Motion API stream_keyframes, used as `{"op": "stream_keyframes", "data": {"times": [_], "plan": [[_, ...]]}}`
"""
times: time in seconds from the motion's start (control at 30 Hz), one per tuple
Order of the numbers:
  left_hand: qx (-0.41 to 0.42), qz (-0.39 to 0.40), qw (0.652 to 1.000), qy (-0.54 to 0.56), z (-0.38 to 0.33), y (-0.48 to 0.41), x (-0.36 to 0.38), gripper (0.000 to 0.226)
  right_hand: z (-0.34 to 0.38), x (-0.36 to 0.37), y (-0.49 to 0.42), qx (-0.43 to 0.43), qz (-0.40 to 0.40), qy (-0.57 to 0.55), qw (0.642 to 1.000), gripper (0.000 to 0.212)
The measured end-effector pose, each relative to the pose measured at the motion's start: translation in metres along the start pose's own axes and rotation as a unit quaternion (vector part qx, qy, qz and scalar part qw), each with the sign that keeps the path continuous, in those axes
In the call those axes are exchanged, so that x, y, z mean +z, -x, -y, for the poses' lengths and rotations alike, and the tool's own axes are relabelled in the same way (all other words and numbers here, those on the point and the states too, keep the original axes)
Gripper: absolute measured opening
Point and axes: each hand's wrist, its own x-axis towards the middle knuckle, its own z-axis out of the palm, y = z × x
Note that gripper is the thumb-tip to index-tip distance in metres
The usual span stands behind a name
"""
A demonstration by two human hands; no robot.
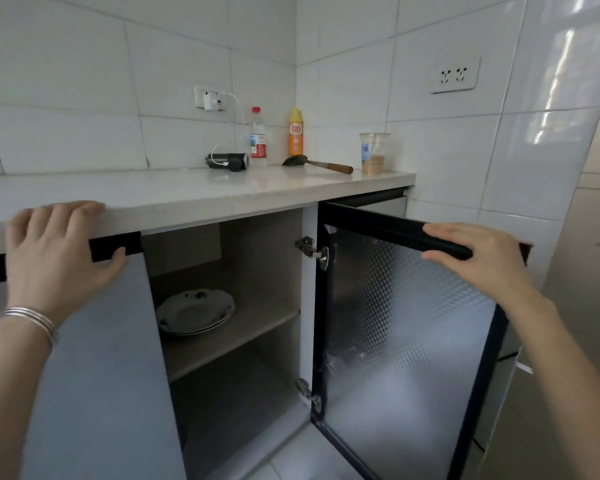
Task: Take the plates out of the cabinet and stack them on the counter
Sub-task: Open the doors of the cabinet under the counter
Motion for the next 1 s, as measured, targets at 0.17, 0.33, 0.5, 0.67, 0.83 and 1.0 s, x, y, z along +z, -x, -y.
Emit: {"op": "stream_keyframes", "data": {"times": [0.17, 0.33, 0.5, 0.67, 0.83, 1.0], "plan": [[-0.059, -0.059, 0.991, -0.105, 0.008, 0.0, -0.014, 0.061, 0.05, 0.067, -0.032, -0.116, 0.0, -0.089, 0.989, 0.041], [-0.048, -0.027, 0.989, -0.136, 0.003, 0.001, -0.01, 0.064, 0.116, 0.133, -0.068, -0.207, 0.045, -0.149, 0.966, 0.042], [-0.049, -0.002, 0.989, -0.138, 0.007, 0.001, -0.012, 0.07, 0.181, 0.182, -0.109, -0.252, 0.111, -0.185, 0.944, 0.061], [-0.04, 0.035, 0.988, -0.143, 0.011, 0.001, -0.017, 0.076, 0.225, 0.218, -0.134, -0.274, 0.126, -0.159, 0.94, 0.08], [-0.027, 0.022, 0.995, -0.092, -0.001, 0.013, -0.023, 0.067, 0.225, 0.234, -0.137, -0.265, 0.094, -0.174, 0.944, 0.073], [0.05, 0.055, 0.986, -0.148, -0.027, 0.039, -0.005, 0.042, 0.221, 0.244, -0.142, -0.267, 0.044, -0.235, 0.934, 0.044]]}}
